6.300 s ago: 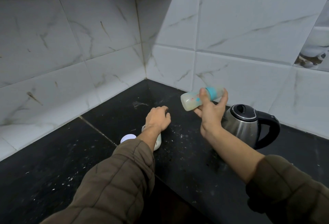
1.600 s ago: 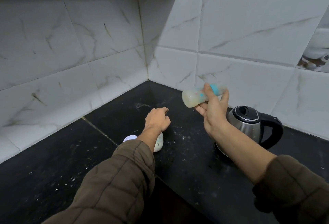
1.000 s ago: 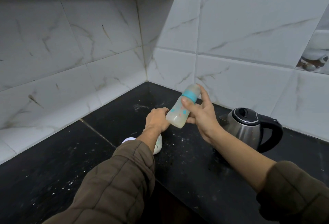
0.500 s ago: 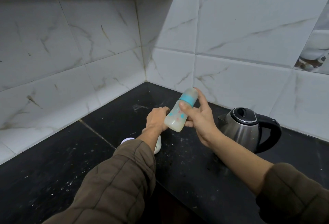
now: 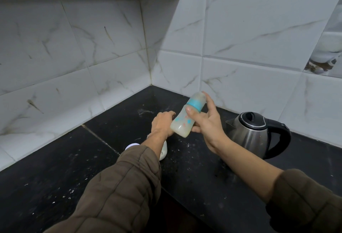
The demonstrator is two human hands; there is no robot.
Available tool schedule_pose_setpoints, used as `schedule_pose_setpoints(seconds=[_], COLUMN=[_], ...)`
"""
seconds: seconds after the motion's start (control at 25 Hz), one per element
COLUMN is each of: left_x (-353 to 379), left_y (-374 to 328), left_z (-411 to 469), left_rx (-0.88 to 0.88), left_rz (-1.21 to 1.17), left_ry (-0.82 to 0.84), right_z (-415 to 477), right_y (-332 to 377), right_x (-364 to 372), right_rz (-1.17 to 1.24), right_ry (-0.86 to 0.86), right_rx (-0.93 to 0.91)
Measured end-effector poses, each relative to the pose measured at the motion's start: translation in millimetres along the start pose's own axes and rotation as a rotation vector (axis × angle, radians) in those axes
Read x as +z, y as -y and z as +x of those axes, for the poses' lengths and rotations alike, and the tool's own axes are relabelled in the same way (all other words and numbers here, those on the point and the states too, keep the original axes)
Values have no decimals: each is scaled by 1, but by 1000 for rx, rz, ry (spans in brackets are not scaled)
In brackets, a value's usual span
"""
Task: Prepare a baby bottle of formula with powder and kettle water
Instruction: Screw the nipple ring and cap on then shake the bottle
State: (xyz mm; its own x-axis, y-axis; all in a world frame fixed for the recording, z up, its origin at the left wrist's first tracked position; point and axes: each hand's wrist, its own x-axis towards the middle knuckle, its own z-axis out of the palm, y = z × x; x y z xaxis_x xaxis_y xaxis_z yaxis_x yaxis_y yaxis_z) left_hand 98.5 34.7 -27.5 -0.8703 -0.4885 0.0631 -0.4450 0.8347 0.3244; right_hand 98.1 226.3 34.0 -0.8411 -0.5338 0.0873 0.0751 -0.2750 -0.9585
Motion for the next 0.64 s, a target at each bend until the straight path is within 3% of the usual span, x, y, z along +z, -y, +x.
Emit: schedule_pose_setpoints(seconds=[0.08, 0.24, 0.32, 0.52, 0.64], left_x=[-2, -1, 1, -3, -4], left_y=[-2, 1, 3, -2, -2], left_z=[-1, -4, -3, 0, 1], left_rx=[1, -18, -24, 4, -11], left_rz=[0, -60, -59, -27, -60], left_ry=[5, -35, -39, 13, -3], right_z=[0, 19, 21, 3, 8], right_y=[0, 3, 5, 1, 4], right_x=[0, -1, 0, 5, 6], right_rz=[-8, 237, 298, -29, 32], right_ry=[17, -310, -373, 23, -70], right_rx=[-13, -30, -25, -22, -63])
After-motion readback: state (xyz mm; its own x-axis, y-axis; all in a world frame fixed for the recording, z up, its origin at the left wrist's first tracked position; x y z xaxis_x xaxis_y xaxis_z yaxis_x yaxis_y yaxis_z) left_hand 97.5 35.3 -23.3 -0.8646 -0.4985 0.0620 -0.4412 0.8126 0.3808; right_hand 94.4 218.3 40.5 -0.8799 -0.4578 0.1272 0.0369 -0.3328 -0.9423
